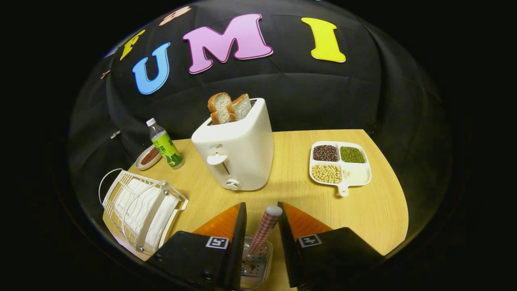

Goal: Take the plate from the dish rack, then take the spoon from the basket and place it into the plate.

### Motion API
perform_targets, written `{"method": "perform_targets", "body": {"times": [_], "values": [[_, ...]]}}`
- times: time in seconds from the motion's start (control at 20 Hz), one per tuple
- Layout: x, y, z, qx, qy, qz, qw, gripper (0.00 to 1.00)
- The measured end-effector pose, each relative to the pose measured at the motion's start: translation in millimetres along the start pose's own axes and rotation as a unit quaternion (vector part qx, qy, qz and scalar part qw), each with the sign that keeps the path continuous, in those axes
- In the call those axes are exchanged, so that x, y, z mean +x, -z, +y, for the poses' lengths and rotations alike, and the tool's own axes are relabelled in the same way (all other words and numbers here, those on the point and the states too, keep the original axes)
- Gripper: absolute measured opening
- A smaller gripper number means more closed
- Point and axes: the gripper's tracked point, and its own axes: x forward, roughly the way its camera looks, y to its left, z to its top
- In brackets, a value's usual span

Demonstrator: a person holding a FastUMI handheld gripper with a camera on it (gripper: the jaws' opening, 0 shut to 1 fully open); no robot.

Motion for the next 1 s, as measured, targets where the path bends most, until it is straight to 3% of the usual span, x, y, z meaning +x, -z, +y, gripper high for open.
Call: {"method": "perform_targets", "body": {"times": [0.05, 0.15, 0.35, 0.5, 0.75, 1.0], "values": [[0.4, 0.7, 0.4, 0.004, -0.001, 0.002, 1.000, 0.35], [-0.6, 2.6, 1.6, 0.006, -0.004, 0.007, 1.000, 0.27], [-9.8, -3.5, 11.9, -0.007, -0.020, 0.000, 1.000, 0.24], [-19.3, -13.1, 18.5, -0.019, -0.020, -0.014, 1.000, 0.15], [-39.7, -29.3, 42.0, -0.058, -0.033, -0.037, 0.997, 0.15], [-73.8, -78.2, 65.5, -0.031, -0.043, -0.069, 0.996, 0.15]]}}
